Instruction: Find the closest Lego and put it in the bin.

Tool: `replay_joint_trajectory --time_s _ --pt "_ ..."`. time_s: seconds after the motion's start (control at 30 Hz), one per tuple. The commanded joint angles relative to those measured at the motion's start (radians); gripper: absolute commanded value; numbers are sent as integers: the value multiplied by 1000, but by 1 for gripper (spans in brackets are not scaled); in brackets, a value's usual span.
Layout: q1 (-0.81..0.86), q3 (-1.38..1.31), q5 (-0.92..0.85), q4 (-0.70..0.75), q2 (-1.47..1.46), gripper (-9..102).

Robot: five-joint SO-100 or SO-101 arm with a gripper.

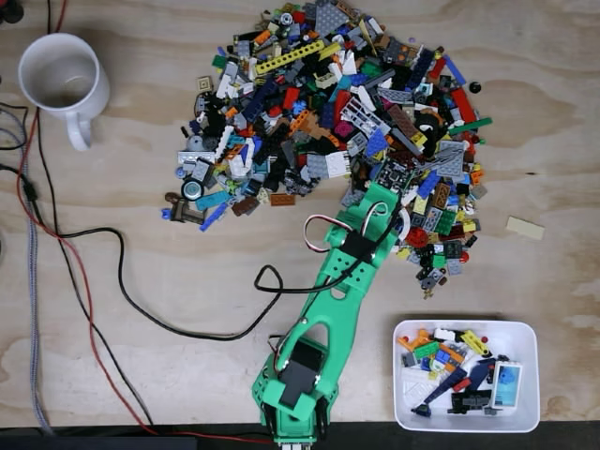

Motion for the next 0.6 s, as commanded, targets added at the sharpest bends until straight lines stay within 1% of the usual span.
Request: replay_joint_trajectory --time_s 0.0,0.3,0.57 --pt "244 -55 -77 23 144 5" --pt "574 5 -198 71 288 5" --pt "830 146 -281 15 408 5"
